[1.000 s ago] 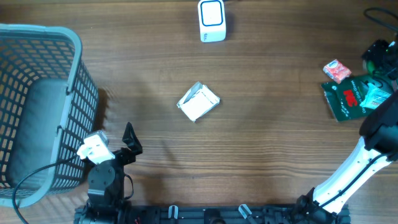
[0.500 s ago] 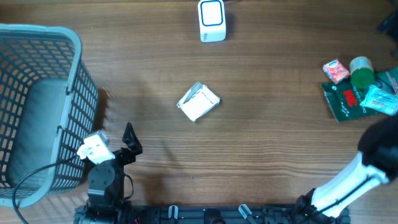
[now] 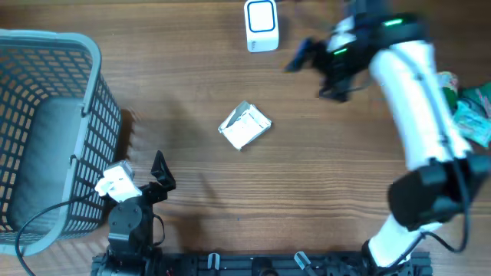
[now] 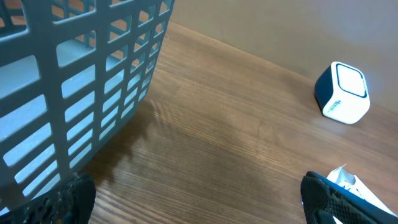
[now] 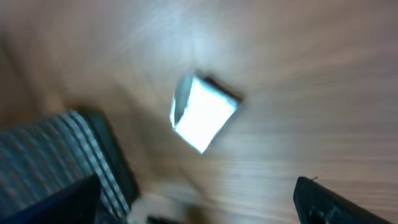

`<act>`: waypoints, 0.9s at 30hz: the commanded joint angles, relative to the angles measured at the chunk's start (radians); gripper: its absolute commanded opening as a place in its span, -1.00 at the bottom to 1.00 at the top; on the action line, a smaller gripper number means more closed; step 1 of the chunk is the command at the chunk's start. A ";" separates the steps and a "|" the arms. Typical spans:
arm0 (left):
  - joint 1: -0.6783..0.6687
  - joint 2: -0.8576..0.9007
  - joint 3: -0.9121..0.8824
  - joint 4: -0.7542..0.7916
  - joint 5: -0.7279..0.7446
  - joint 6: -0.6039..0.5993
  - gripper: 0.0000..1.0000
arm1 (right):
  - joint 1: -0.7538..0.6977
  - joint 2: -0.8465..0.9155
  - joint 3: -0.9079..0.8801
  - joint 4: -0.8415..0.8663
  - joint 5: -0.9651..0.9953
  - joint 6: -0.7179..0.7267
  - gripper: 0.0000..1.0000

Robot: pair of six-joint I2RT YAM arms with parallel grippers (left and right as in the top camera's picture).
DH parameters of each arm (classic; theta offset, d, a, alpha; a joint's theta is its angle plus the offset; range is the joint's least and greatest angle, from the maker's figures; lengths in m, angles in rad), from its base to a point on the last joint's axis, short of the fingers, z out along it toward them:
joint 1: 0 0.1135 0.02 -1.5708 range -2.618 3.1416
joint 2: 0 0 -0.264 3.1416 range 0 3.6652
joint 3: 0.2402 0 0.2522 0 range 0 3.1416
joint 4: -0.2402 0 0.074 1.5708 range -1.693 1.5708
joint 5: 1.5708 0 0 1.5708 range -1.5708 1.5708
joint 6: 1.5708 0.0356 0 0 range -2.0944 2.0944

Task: Scan the item barcode
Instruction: 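Grasp the white Hansaplast bandage pack with the right gripper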

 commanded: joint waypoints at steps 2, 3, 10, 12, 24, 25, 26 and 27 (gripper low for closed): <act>-0.001 -0.007 -0.002 0.002 -0.006 -0.006 1.00 | 0.232 0.079 -0.149 0.108 0.150 0.378 0.99; -0.001 -0.007 -0.002 0.002 -0.006 -0.006 1.00 | 0.279 0.112 -0.167 0.131 0.158 0.452 0.99; -0.001 -0.007 -0.002 0.002 -0.006 -0.006 1.00 | 0.428 0.307 -0.172 0.251 0.208 0.694 0.99; -0.001 -0.007 -0.002 0.002 -0.006 -0.005 1.00 | 0.433 0.335 -0.172 0.257 0.223 0.723 0.99; -0.001 -0.007 -0.002 0.002 -0.006 -0.005 1.00 | 0.435 0.346 -0.169 0.290 0.124 0.583 0.99; -0.001 -0.007 -0.002 0.002 -0.006 -0.005 1.00 | 0.435 0.341 -0.168 0.282 0.123 0.584 0.99; -0.001 -0.007 -0.002 0.002 -0.006 -0.005 1.00 | 0.435 0.333 -0.167 0.280 0.116 0.583 0.99; -0.001 -0.007 -0.002 0.002 -0.006 -0.006 1.00 | 0.435 0.326 -0.167 0.281 0.116 0.581 1.00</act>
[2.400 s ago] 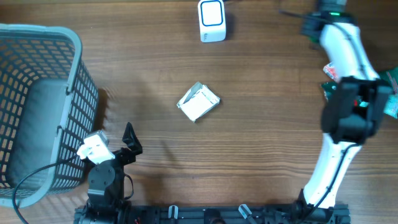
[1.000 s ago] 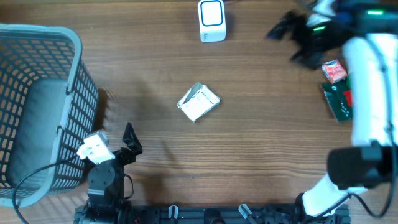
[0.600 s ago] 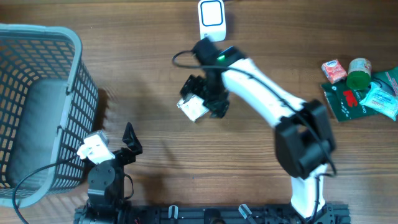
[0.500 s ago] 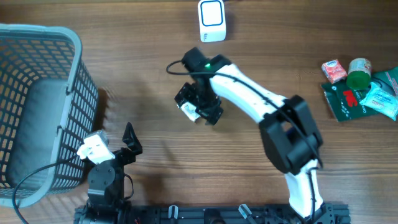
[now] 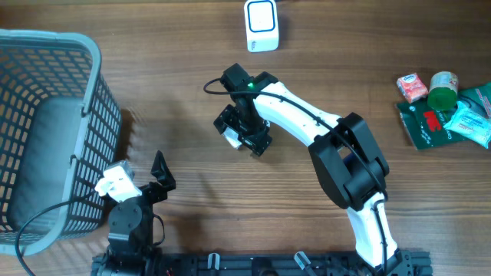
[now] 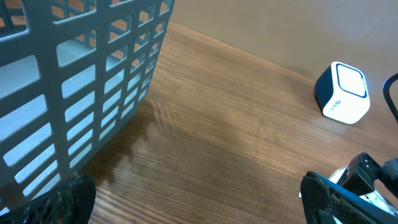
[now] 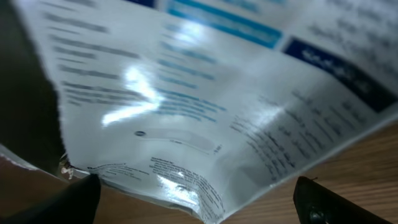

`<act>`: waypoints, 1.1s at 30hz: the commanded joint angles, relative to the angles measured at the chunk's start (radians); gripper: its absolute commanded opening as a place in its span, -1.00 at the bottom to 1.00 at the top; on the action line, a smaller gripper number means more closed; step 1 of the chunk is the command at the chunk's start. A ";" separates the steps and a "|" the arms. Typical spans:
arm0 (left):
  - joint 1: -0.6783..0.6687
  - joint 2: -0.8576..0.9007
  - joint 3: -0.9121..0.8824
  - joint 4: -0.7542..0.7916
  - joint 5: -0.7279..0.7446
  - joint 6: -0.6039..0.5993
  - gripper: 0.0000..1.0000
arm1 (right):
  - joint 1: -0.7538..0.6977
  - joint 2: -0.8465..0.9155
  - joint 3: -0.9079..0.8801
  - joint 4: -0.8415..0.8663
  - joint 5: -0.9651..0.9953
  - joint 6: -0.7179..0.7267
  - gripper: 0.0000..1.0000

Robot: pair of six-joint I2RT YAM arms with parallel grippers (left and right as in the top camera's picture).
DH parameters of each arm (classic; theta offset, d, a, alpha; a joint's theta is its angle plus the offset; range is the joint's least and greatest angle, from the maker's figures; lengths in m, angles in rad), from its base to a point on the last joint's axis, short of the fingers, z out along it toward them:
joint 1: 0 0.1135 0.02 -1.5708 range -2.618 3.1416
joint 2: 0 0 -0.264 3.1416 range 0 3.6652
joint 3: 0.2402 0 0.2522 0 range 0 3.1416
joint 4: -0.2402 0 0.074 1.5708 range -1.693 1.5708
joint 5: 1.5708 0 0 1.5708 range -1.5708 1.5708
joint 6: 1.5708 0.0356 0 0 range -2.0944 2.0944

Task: Scan the item barcode
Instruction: 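Grasp the white Hansaplast bandage pack with the right gripper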

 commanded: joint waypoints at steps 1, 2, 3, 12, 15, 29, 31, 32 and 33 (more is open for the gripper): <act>-0.001 -0.007 -0.002 0.002 -0.006 -0.005 1.00 | 0.000 -0.016 0.000 -0.005 -0.033 -0.028 0.99; -0.001 -0.007 -0.002 0.002 -0.006 -0.006 1.00 | 0.000 -0.026 0.000 0.004 -0.033 -0.028 0.99; -0.001 -0.007 -0.002 0.002 -0.006 -0.006 1.00 | 0.000 -0.033 0.000 0.017 -0.033 -0.028 0.99; -0.001 -0.007 -0.002 0.002 -0.006 -0.005 1.00 | 0.000 -0.042 0.000 0.137 0.026 -0.009 0.99; -0.001 -0.007 -0.002 0.002 -0.006 -0.005 1.00 | 0.008 -0.042 0.000 0.137 0.060 0.087 0.99; -0.001 -0.007 -0.002 0.002 -0.006 -0.005 1.00 | 0.021 -0.035 0.000 0.254 0.167 0.249 0.99; -0.001 -0.007 -0.002 0.002 -0.006 -0.006 1.00 | 0.021 -0.035 0.000 0.268 0.187 0.249 1.00; -0.001 -0.007 -0.002 0.002 -0.006 -0.005 1.00 | 0.023 -0.035 0.000 0.273 0.194 0.249 0.99; -0.001 -0.007 -0.002 0.002 -0.006 -0.006 1.00 | 0.023 -0.035 -0.001 0.276 0.197 0.248 0.99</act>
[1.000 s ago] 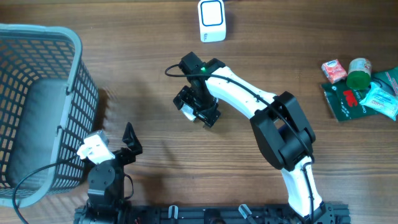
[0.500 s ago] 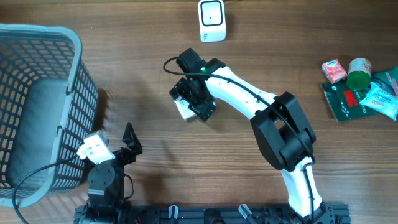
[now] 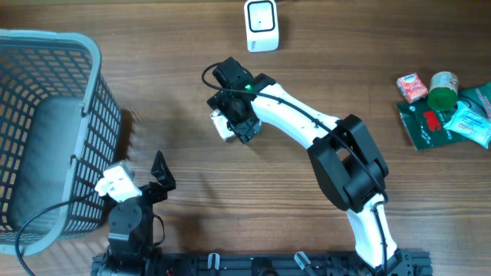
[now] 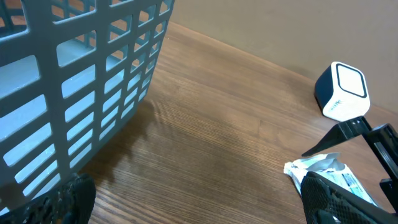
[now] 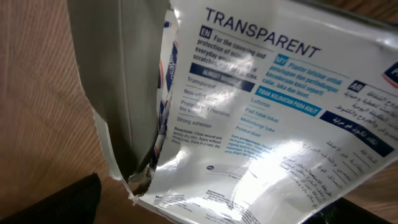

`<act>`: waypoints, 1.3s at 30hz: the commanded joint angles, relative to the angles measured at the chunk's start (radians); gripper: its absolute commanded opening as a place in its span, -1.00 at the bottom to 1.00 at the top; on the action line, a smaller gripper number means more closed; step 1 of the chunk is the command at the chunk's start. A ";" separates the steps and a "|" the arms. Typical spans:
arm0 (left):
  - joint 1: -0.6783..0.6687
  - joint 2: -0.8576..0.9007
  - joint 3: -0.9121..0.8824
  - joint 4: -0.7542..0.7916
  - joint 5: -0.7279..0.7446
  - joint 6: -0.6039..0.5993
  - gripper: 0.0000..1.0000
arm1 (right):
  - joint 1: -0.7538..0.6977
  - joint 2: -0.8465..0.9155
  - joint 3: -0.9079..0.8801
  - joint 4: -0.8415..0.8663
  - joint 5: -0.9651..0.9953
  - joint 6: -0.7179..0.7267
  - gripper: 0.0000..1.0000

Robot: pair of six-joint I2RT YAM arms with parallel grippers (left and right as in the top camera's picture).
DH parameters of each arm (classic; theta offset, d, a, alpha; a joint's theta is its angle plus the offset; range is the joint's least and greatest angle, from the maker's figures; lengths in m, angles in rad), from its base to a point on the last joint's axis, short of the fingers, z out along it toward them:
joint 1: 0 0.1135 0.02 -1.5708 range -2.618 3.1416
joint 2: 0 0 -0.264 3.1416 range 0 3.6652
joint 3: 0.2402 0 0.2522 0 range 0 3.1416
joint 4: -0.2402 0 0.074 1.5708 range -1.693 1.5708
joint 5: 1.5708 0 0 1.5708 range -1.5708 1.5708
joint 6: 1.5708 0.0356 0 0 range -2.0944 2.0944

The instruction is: Scan the item barcode

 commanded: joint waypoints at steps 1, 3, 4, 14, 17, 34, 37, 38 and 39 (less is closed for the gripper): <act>-0.001 -0.007 -0.002 0.002 -0.006 -0.006 1.00 | 0.006 -0.029 -0.001 0.012 0.051 0.016 0.99; -0.001 -0.007 -0.002 0.002 -0.006 -0.005 1.00 | 0.006 -0.029 -0.002 0.010 0.056 0.011 0.99; -0.001 -0.007 -0.002 0.002 -0.006 -0.005 1.00 | 0.006 -0.029 -0.005 0.007 0.056 0.011 1.00; -0.001 -0.007 -0.002 0.002 -0.006 -0.005 1.00 | 0.007 -0.027 -0.096 0.010 0.064 -0.068 0.62; -0.001 -0.007 -0.002 0.002 -0.006 -0.006 1.00 | 0.007 -0.027 -0.112 0.011 0.063 -0.124 0.30; -0.001 -0.007 -0.002 0.002 -0.006 -0.006 1.00 | 0.000 -0.154 -0.103 -0.066 0.085 -0.380 0.99; -0.001 -0.007 -0.002 0.002 -0.006 -0.005 1.00 | 0.000 -0.220 -0.103 -0.103 0.037 -0.327 0.99; -0.001 -0.007 -0.002 0.002 -0.006 -0.006 1.00 | 0.000 -0.238 -0.103 -0.101 0.030 -0.315 1.00; -0.001 -0.007 -0.002 0.002 -0.006 -0.005 1.00 | 0.000 -0.257 -0.103 -0.102 0.027 -0.289 0.99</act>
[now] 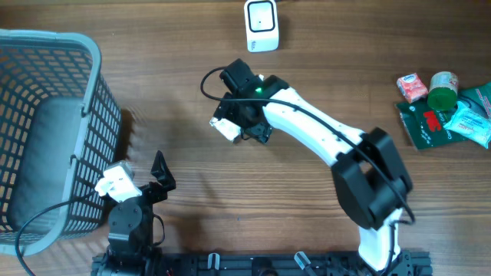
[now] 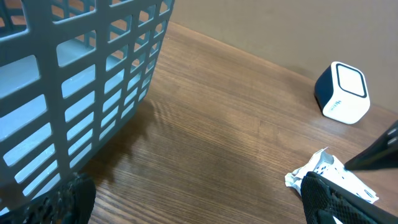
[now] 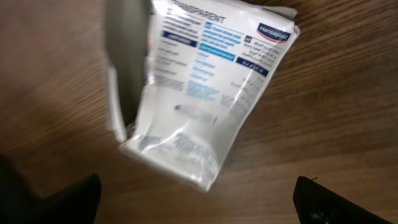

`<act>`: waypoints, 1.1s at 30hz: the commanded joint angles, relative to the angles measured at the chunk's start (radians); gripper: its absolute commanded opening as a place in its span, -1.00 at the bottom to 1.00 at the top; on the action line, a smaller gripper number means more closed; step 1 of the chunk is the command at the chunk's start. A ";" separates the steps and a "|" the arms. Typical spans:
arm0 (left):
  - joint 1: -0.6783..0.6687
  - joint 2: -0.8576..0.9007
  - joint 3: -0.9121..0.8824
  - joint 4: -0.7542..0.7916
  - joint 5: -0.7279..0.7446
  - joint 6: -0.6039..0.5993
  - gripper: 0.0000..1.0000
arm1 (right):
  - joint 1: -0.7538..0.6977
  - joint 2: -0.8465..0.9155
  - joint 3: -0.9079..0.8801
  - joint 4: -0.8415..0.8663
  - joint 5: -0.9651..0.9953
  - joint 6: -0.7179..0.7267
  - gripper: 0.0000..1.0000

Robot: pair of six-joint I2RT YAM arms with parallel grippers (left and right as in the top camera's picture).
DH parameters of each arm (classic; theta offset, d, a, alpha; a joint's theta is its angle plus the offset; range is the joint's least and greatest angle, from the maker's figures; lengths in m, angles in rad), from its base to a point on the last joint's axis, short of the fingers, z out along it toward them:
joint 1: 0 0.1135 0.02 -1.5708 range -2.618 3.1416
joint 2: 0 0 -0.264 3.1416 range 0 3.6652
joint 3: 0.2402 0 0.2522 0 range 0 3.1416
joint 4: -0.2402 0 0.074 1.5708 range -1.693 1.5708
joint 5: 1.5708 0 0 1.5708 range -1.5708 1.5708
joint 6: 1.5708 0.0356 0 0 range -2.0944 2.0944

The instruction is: Scan the item barcode

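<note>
A white Hansaplast packet (image 3: 199,93) with blue print lies flat on the wooden table, left of centre (image 1: 226,127). My right gripper (image 1: 244,116) hovers just above it, open, its dark fingertips far apart at the lower corners of the right wrist view (image 3: 196,205); nothing is between them. The white scanner cube (image 1: 261,25) stands at the table's back edge, also in the left wrist view (image 2: 343,93). My left gripper (image 2: 196,199) is open and empty at the front left (image 1: 161,172). The packet's corner (image 2: 326,169) shows beside its right fingertip.
A tall grey mesh basket (image 1: 96,54) takes up the left side, close to my left gripper (image 2: 74,74). Several small grocery items (image 1: 441,107) are piled at the right edge of the table.
The packet filled the right wrist view at close range; now it is smaller and farther off, lying on the table. My right gripper is higher above it. The left arm is unmoved.
My right arm was at the back right near the scanner, the packet lying mid-table. Then the gripper was down at the packet. Then the packet lay a little farther left. Now the gripper hovers open over it.
</note>
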 commanded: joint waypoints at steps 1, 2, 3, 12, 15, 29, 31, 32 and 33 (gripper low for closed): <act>-0.001 -0.007 -0.002 0.002 -0.006 -0.006 1.00 | -0.003 -0.084 -0.006 -0.002 -0.033 0.060 0.99; -0.001 -0.007 -0.002 0.002 -0.006 -0.005 1.00 | -0.003 -0.085 -0.006 -0.002 -0.039 0.064 1.00; -0.001 -0.007 -0.002 0.002 -0.006 -0.006 1.00 | -0.003 -0.076 -0.006 -0.005 -0.040 0.072 0.99; -0.001 -0.007 -0.002 0.002 -0.006 -0.005 1.00 | 0.005 -0.011 -0.006 0.072 -0.047 0.097 0.99; -0.001 -0.007 -0.002 0.002 -0.006 -0.006 1.00 | 0.005 0.026 -0.006 0.086 -0.043 0.096 0.99; -0.001 -0.007 -0.002 0.002 -0.006 -0.005 1.00 | 0.005 0.134 -0.006 0.272 -0.043 0.097 0.99; -0.001 -0.007 -0.002 0.002 -0.006 -0.006 1.00 | 0.005 0.150 -0.006 0.272 -0.043 0.098 0.99; -0.001 -0.007 -0.002 0.002 -0.006 -0.005 1.00 | 0.005 0.168 -0.006 0.270 -0.044 0.105 0.99; -0.001 -0.007 -0.002 0.002 -0.006 -0.006 1.00 | 0.005 0.181 -0.006 0.269 -0.047 0.117 0.99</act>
